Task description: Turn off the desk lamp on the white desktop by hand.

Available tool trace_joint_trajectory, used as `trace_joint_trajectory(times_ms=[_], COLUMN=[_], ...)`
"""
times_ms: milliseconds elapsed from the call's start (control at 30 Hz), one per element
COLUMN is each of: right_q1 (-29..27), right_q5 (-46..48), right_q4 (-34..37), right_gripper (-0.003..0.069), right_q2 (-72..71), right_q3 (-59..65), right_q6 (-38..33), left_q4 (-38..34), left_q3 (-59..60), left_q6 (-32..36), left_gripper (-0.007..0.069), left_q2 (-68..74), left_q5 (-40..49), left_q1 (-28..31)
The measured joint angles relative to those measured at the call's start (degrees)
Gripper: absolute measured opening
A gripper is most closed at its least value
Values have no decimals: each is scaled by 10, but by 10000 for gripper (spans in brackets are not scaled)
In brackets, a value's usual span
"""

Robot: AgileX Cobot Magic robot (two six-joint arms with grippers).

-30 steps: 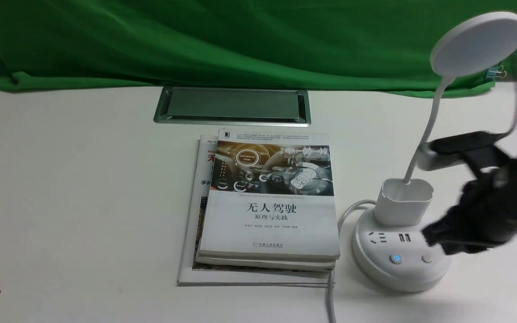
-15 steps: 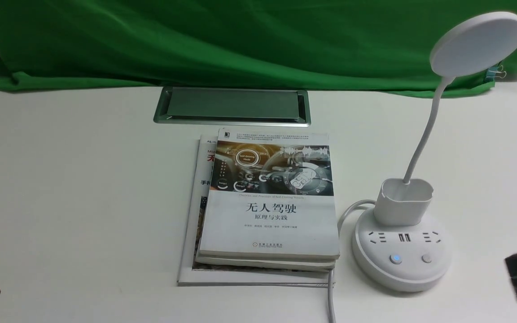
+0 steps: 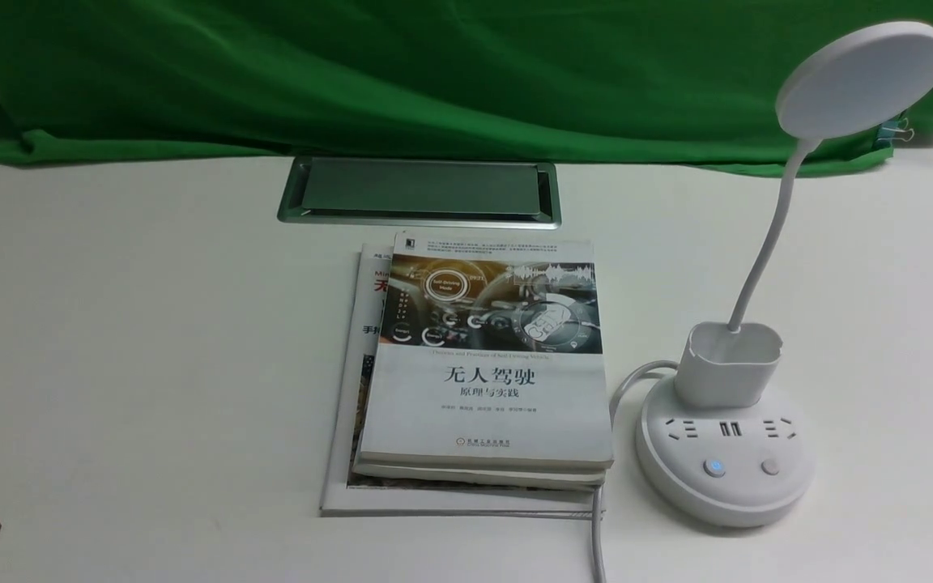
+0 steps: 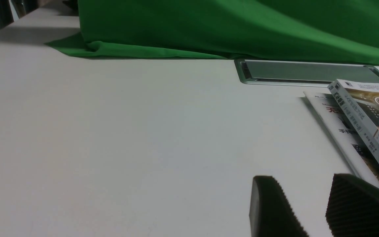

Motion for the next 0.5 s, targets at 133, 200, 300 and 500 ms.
trace_joint_trajectory(times_ms=[133, 200, 300, 500], right_q1=[-25, -29, -35, -35], right_q5=[-81, -102, -103, -50], right_q4=[-1, -1, -1, -13], right_gripper=[22, 20, 20, 20], right_q2=[-106, -135, -206, -248], right_q3=[122, 147, 178, 179], right_q6=[-5, -5, -5, -35], left_q4=[0, 0, 0, 0], left_q3=[0, 0, 0, 0], left_q6=[0, 0, 0, 0], left_gripper=[242, 242, 242, 242], left_q2=[0, 0, 0, 0], left_q5=[0, 0, 0, 0], left_q1=[0, 0, 0, 0])
